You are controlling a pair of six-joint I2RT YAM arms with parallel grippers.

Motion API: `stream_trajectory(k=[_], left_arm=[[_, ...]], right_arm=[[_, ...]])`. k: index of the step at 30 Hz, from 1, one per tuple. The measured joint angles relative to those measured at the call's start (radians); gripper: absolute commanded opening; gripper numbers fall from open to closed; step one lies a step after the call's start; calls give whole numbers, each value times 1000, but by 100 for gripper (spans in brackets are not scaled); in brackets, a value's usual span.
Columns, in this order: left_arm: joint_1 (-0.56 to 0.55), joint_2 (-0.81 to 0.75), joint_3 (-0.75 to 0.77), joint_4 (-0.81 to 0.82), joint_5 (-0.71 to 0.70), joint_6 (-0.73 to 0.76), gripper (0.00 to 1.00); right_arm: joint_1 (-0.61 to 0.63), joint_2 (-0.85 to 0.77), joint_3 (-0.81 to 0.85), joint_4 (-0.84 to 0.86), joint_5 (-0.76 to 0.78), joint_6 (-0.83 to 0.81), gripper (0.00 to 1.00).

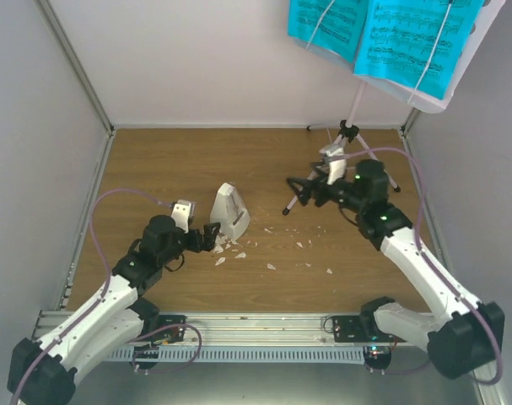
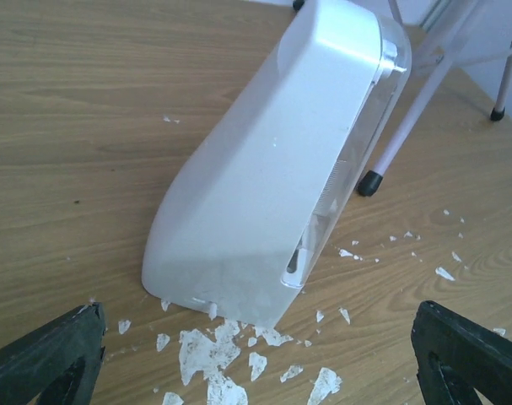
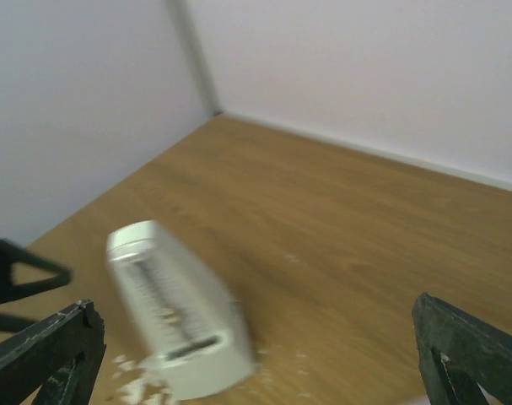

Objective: Pack up the instrument practice props

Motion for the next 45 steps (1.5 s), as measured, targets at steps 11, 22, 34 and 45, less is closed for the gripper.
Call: stream_trajectory(k=[11,22,34,45], left_arm=[[139,-37,-31,-28,27,-64,99],[231,19,-31,-42,166,-66,96],[186,124,-44,-26,192,-69,80],[38,288,-44,24,109,-32,88]], right_arm=[[413,415,274,26,146,-53,100],[481,698,504,-45,125,-167,97],[494,769,512,-127,141,-264,59],[478,732,482,-158,105,-310,57]])
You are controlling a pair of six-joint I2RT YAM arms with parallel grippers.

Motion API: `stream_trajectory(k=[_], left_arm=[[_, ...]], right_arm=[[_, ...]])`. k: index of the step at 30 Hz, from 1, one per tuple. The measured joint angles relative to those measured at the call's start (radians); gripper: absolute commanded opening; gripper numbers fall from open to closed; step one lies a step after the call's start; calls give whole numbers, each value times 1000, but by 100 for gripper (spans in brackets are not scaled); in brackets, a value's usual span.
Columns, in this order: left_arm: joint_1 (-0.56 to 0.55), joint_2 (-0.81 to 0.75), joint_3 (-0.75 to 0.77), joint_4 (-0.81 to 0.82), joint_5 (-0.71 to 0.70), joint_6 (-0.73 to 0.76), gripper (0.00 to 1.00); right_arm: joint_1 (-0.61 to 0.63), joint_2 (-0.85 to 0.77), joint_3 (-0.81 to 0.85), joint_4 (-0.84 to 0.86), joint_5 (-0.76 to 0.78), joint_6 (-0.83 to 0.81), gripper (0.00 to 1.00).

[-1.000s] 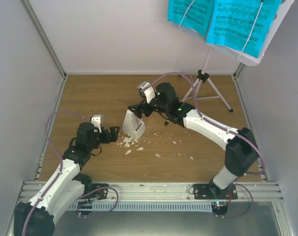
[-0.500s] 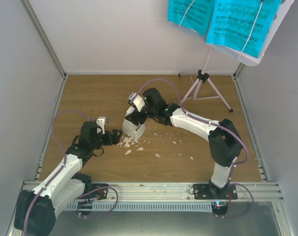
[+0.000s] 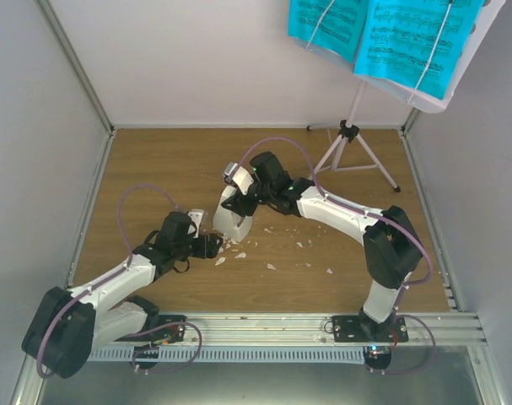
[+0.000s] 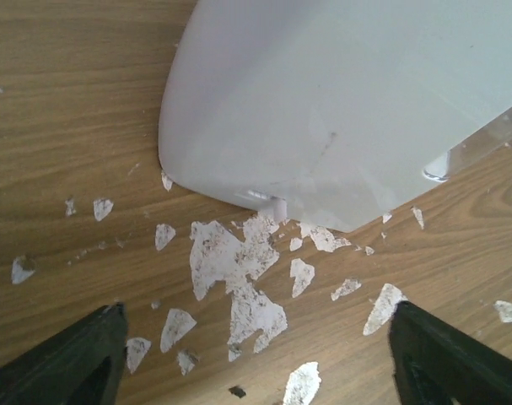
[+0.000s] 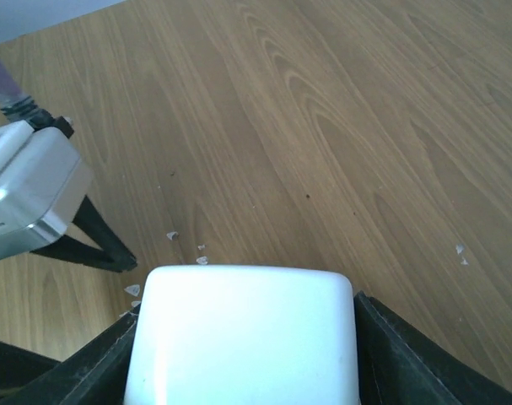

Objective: Pack up the instrument practice props

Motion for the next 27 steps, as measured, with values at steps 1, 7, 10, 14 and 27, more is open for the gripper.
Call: stream_trajectory(k=[1,7,10,14,27], left_arm=[[-3,2,0,1,0,0,89],[-21,90,1,50,-15,21,92],[-23,123,13,63,-22,32,94],[-26,161,26,92,-39,35,93],[-29,258,56,121,-89,36,81]], right_arm=[[0,-1,-2,-3,-5,-4,57],[0,-2,-4,-4,-26,-20,57],[0,-2,-4,-4,-28,-21,57],[0,-2,-4,-6,-36,-22,58],[0,-2,-4,-10,-55,-36,58]])
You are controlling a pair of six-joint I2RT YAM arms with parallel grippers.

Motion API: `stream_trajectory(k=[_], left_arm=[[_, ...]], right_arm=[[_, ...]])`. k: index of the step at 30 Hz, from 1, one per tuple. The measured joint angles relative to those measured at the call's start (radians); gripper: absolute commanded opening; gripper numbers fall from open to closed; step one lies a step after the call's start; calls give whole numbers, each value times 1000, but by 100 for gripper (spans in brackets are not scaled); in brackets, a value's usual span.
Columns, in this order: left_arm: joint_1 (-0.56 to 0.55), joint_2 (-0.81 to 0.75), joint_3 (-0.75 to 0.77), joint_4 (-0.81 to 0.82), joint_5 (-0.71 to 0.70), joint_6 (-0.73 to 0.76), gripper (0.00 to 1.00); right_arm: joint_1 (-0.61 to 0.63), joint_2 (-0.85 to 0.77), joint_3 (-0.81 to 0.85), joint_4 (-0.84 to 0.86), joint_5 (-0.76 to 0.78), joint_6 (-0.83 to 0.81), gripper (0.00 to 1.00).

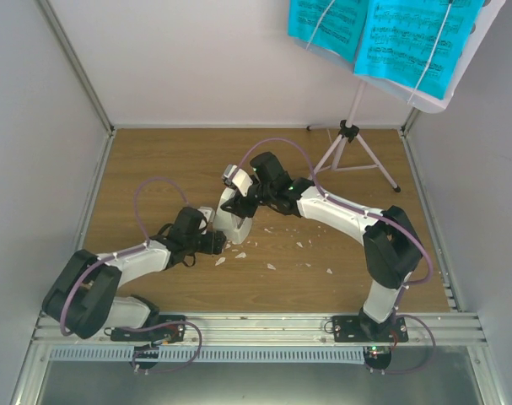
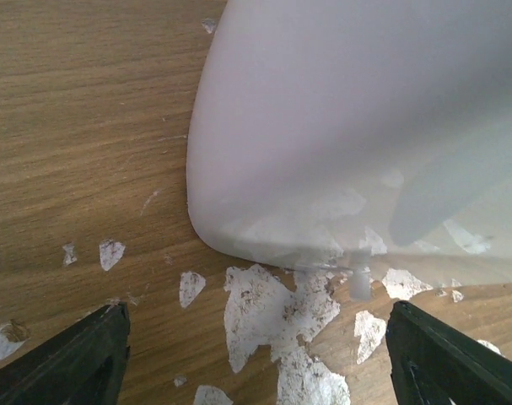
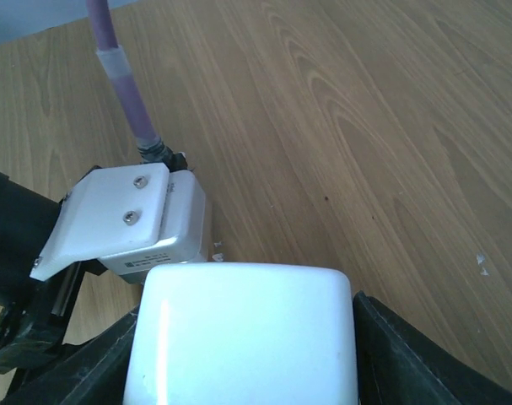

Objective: Pack up the instrument practice props

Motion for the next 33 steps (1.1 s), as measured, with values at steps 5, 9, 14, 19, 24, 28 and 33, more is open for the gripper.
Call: stream_trajectory(k=[5,9,14,19,24,28,33], left_arm=[[-10,31,12,0,-18,-1,84],[-12,42,23,0,-33,-1,82],[-16,60,35,0,-44,-9,74],[-19,69,44,4,-43,-18,67],[-25,78,51,8,-52,-27,63],[-27,81,55,8,-59,-27,64],[-29,82,55,8,-64,-26,71]], right_arm=[[0,0,0,0,-2,0,58],[0,0,0,0,-4,0,58],[-3,0,-1,-1,-8,-1,58],[-6,0,-1,0,-8,0,58],[-10,0,-1,0,-9,0,58],[-11,0,-1,1,-10,-1,58],[-11,0,-1,1,-9,0,58]])
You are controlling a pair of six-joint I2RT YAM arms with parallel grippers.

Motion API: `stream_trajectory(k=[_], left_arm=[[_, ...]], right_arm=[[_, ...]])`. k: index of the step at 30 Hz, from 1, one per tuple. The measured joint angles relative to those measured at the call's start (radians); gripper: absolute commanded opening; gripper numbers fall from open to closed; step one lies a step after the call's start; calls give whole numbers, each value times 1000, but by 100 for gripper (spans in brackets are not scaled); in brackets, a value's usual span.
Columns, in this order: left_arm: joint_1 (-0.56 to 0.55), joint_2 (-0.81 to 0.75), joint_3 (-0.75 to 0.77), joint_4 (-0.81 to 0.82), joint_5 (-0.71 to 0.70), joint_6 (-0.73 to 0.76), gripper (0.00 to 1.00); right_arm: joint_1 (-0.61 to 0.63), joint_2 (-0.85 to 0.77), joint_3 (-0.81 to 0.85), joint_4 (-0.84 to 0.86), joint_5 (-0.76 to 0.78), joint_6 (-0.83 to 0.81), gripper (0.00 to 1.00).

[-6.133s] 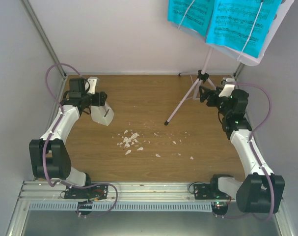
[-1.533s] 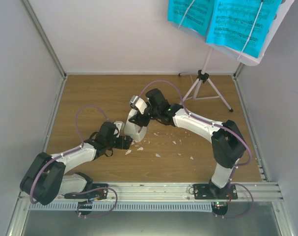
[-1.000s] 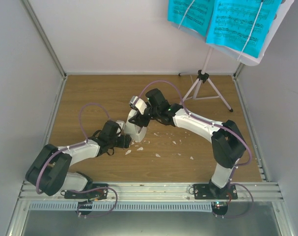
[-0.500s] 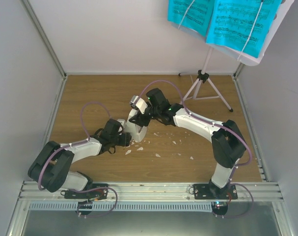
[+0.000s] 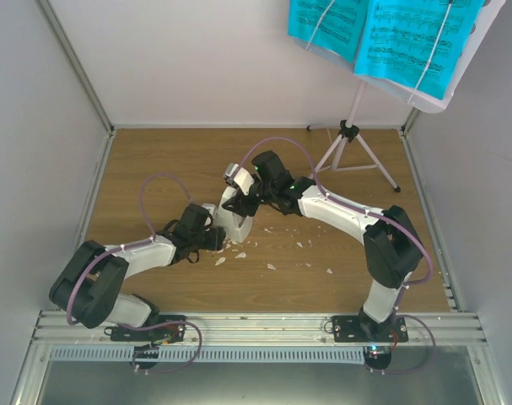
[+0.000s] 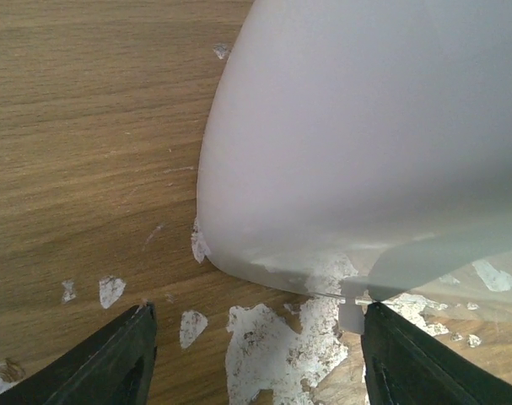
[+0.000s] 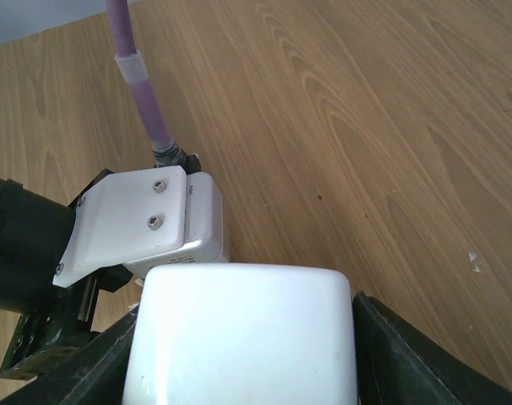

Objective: Pack up the instrument practice props

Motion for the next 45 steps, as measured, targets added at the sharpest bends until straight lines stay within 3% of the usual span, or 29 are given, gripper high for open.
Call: stream_trajectory(k=[3,8,10,17,21,29,35,45], left_arm=[[0,0,0,-2,-6,8,86],[-3,-45,-4,-16,-11,24,98],[-4,-113,-7,-24,-12,24,99],[-5,-421,-4,-63,-33,12,99],[-7,-500,50,-104,11,21,99],[-40,-321,311,-134,126,89,99],[-57,-138,401,-195,121,158,98],[-73,-90,411,-228,67,207,73]], right_arm=[[0,0,0,0,0,0,61],[2,-4,0,8,-21,8,93],[3,-17,0,14,-31,26,99],[-24,-169,-5,39,-31,90,99],[-103,-340,-98,97,-31,159,100],[-376,-580,-397,103,-13,284,100],[-426,-703,-489,55,-12,314,100],[-433,-784,-552,35,-13,332,100]])
